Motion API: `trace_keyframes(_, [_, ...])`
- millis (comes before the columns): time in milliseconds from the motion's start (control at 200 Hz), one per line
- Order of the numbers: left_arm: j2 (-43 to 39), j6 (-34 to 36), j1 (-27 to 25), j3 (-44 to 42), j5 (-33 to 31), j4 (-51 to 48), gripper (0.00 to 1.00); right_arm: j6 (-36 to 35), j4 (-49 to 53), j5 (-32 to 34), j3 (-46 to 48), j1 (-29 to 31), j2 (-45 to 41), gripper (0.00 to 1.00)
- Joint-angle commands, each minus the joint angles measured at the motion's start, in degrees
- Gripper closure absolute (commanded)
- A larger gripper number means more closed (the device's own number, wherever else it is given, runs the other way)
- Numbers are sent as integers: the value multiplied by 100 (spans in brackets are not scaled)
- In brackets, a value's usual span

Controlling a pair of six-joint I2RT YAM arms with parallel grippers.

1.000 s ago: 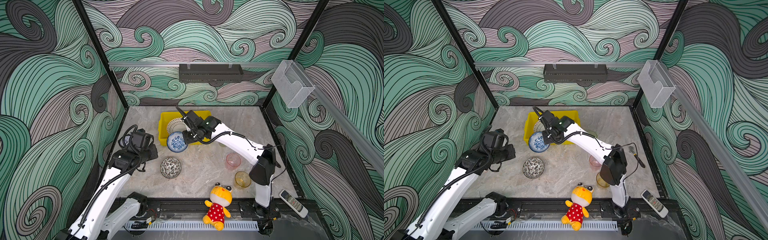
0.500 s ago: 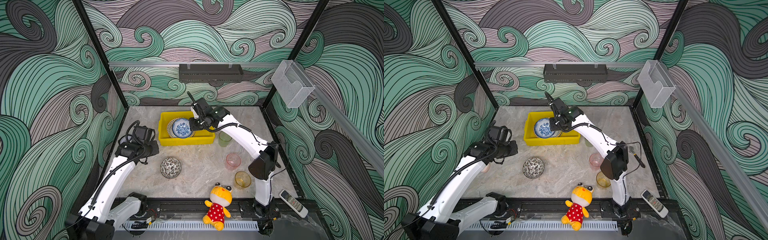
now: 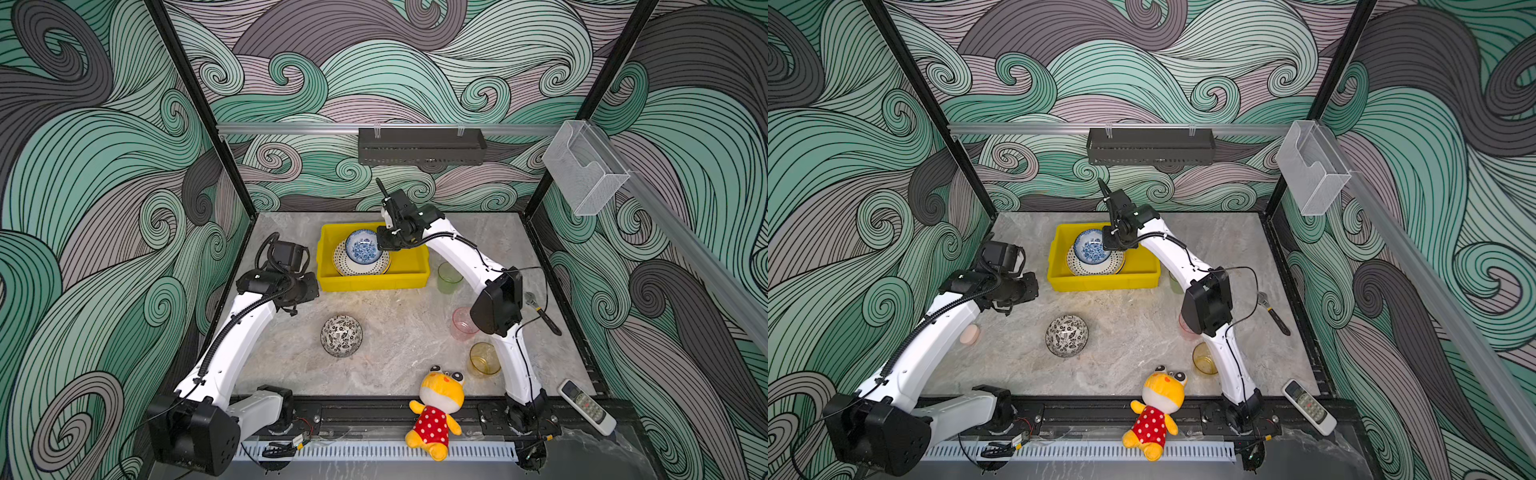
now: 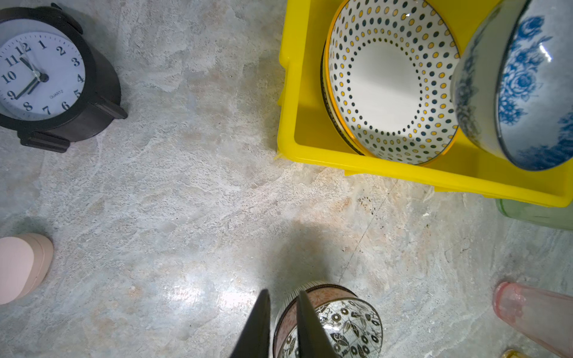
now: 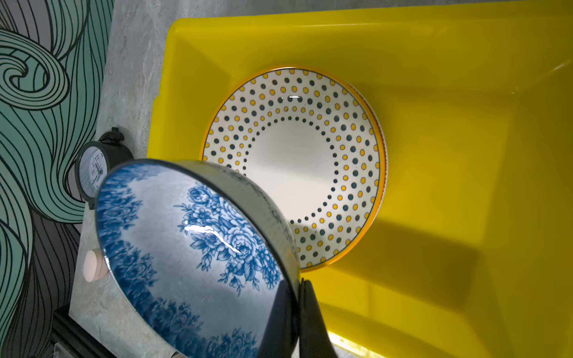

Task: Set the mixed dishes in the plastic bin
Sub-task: 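Lower the blue floral bowl with the right gripper onto the dotted plates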

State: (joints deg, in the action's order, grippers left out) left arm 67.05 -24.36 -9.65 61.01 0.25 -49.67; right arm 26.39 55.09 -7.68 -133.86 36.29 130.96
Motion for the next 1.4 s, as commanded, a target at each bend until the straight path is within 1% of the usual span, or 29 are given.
trace_keyframes(0, [132,164,103,245,129,110,80,195,-156,-288,-377,-144,137,100])
trace_keyframes(195, [423,308,250,365,109,140,80,474,-154,-671,-682,-335,605,100])
trace_keyframes(440, [809,313,349,445,254,230,80,565,-157,-736,-841,-481,950,100])
trace_keyframes(1397, [1271,415,618,684,520,-96,80,964,-189,-892,-984,-499,1463,100])
